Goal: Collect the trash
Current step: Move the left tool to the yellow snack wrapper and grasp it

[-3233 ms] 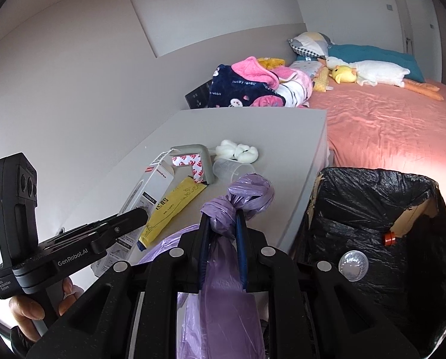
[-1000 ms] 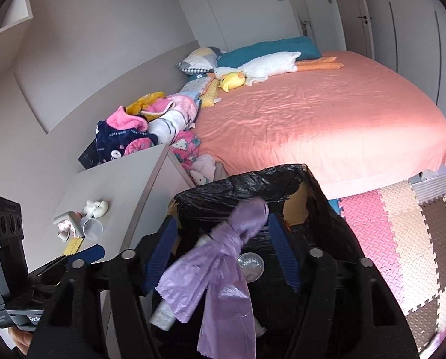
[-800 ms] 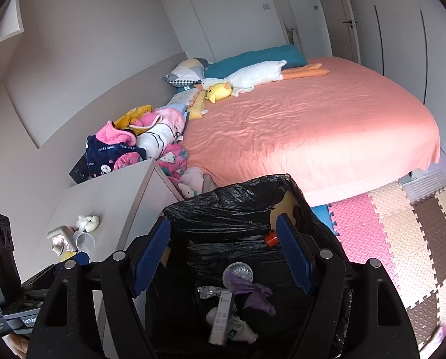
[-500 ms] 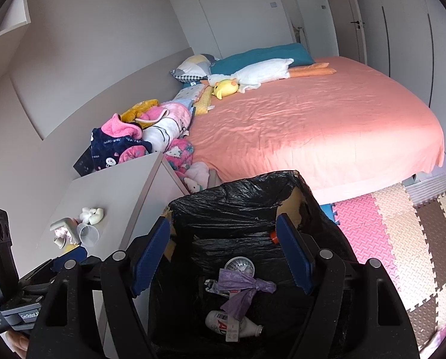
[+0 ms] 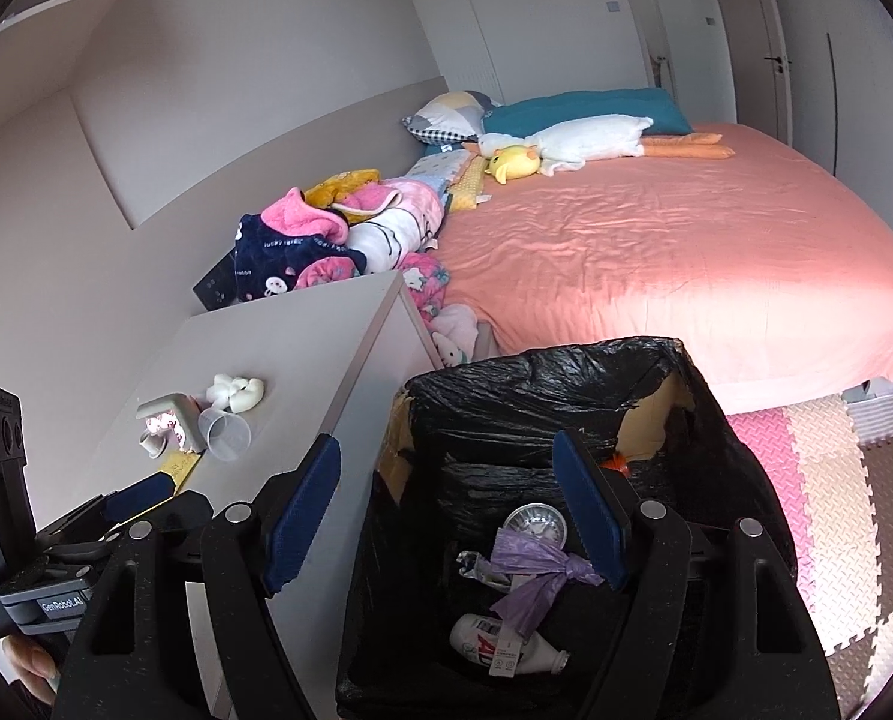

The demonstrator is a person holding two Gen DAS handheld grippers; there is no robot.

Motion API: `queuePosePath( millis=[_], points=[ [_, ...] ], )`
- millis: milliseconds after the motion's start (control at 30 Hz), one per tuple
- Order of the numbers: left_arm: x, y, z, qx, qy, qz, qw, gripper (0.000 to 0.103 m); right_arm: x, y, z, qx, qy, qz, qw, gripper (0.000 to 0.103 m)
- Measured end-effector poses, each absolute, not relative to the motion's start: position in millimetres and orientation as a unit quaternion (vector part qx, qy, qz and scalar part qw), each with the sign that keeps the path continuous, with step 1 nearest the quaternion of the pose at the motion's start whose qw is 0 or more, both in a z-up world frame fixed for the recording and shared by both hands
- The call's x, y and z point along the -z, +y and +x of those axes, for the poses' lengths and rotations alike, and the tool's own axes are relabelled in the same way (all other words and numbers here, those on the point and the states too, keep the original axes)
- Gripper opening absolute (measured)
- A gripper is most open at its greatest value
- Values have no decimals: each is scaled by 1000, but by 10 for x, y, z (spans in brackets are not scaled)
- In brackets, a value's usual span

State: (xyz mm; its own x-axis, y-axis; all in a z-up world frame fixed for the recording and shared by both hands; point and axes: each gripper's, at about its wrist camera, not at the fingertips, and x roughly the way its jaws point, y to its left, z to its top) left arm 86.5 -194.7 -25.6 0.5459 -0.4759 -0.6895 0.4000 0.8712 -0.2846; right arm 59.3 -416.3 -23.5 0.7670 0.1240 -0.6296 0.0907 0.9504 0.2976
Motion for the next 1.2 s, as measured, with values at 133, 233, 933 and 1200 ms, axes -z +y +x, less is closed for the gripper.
queuePosePath(
  millis=[133,233,933,1200],
  points=[
    [274,-1789,856,233,402,-46,884,96,249,-3987,645,-25,347,144,927,74],
    [301,-1660,867,221,402,-46,887,96,266,-3847,703,-35,352,134,926,74],
    [479,-876,958,124,411,-44,902,93,451,-3079,1043,-93,388,91,912,74],
    [624,-697,1040,96,431,-34,897,80,525,-2904,1185,-111,401,82,906,74]
  ],
)
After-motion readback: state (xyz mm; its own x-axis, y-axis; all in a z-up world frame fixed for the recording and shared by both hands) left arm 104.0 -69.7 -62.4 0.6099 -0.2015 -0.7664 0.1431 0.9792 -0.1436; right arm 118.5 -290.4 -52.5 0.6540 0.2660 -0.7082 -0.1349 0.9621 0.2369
